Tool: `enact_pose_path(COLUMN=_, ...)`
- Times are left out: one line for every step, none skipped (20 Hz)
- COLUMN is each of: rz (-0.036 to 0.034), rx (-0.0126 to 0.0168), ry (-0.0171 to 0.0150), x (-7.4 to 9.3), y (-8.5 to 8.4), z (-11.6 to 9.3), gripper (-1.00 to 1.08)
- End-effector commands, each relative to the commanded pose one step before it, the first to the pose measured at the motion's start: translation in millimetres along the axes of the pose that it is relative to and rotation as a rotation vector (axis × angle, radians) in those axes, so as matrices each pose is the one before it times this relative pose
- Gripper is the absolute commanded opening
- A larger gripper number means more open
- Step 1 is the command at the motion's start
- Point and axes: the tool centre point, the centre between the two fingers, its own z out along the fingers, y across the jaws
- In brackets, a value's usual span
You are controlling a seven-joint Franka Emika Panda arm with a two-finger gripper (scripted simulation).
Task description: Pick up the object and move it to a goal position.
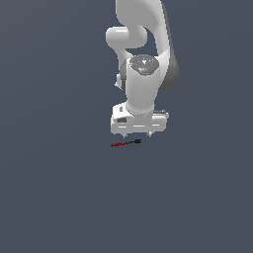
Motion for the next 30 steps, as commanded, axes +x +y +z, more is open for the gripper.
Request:
enact_pose_path(rz=0.00000, rx=0.00000, ry=0.00000, x=0.00, y=0.01, z=0.00, gripper=1.00)
enact_pose_path(rz=0.00073, rx=0.00064, ry=0.00010, x=0.03, y=-0.01, z=-0.07, gripper=1.00)
enact_pose_path(rz=0.00199, rx=0.00177, ry=0.00026, x=0.11, y=-0.13, z=-0.19, gripper=1.00)
enact_pose_path(rz=0.00325, rx=0.00297, ry=0.00044, x=0.18, y=-0.10, z=-0.32, gripper=1.00)
enact_pose_path(rz=0.00426, rx=0.00409, ry=0.00061, x=0.26, y=-0.15, z=-0.47, gripper=1.00)
enact_pose_path(rz=0.00497, rx=0.00521, ry=0.00080, x=0.35, y=-0.20, z=-0.65, gripper=1.00)
enact_pose_path(rz=0.00473, rx=0.00583, ry=0.00093, x=0.43, y=-0.25, z=-0.83, gripper=1.00)
enact_pose_path(rz=0.00288, rx=0.00484, ry=0.00082, x=0.40, y=-0.21, z=-0.81, gripper=1.00)
enact_pose_path(rz=0.00099, rx=0.00359, ry=0.00067, x=0.36, y=-0.19, z=-0.73, gripper=1.00)
enact_pose_path(rz=-0.00061, rx=0.00246, ry=0.00052, x=0.29, y=-0.11, z=-0.64, gripper=1.00)
enact_pose_path(rz=-0.00159, rx=0.00109, ry=0.00029, x=0.20, y=-0.04, z=-0.45, gripper=1.00)
enact_pose_path(rz=-0.00153, rx=0.00015, ry=0.00009, x=0.08, y=-0.01, z=-0.20, gripper=1.00)
enact_pose_path(rz=-0.00059, rx=-0.00035, ry=-0.00005, x=-0.02, y=0.01, z=0.02, gripper=1.00)
enact_pose_path(rz=0.00077, rx=-0.00059, ry=-0.00015, x=-0.08, y=0.04, z=0.21, gripper=1.00)
enact_pose_path(rz=0.00209, rx=-0.00035, ry=-0.00016, x=-0.15, y=-0.02, z=0.33, gripper=1.00)
enact_pose_path(rz=0.00377, rx=-0.00021, ry=-0.00020, x=-0.19, y=0.05, z=0.47, gripper=1.00)
enact_pose_path(rz=0.00530, rx=-0.00001, ry=-0.00022, x=-0.24, y=0.05, z=0.59, gripper=1.00)
enact_pose_path(rz=0.00679, rx=0.00015, ry=-0.00025, x=-0.29, y=0.04, z=0.72, gripper=1.00)
enact_pose_path(rz=0.00828, rx=0.00029, ry=-0.00028, x=-0.34, y=0.05, z=0.85, gripper=1.00)
enact_pose_path(rz=0.00973, rx=0.00039, ry=-0.00032, x=-0.39, y=0.07, z=0.98, gripper=1.00)
enact_pose_path(rz=0.01106, rx=0.00044, ry=-0.00037, x=-0.44, y=0.08, z=1.11, gripper=1.00)
enact_pose_path(rz=0.01226, rx=0.00041, ry=-0.00042, x=-0.50, y=0.10, z=1.24, gripper=1.00)
enact_pose_path(rz=0.01357, rx=0.00033, ry=-0.00048, x=-0.56, y=0.13, z=1.39, gripper=1.00)
enact_pose_path(rz=0.01486, rx=0.00026, ry=-0.00053, x=-0.63, y=0.17, z=1.54, gripper=1.00)
enact_pose_path(rz=0.01611, rx=0.00025, ry=-0.00058, x=-0.68, y=0.19, z=1.67, gripper=1.00)
enact_pose_path(rz=0.01756, rx=0.00029, ry=-0.00062, x=-0.74, y=0.23, z=1.80, gripper=1.00)
enact_pose_path(rz=0.01900, rx=0.00032, ry=-0.00066, x=-0.79, y=0.26, z=1.93, gripper=1.00)
enact_pose_path(rz=0.02038, rx=0.00030, ry=-0.00070, x=-0.85, y=0.31, z=2.06, gripper=1.00)
enact_pose_path(rz=0.02171, rx=0.00025, ry=-0.00074, x=-0.90, y=0.37, z=2.19, gripper=1.00)
enact_pose_path(rz=0.02313, rx=0.00021, ry=-0.00078, x=-0.96, y=0.43, z=2.32, gripper=1.00)
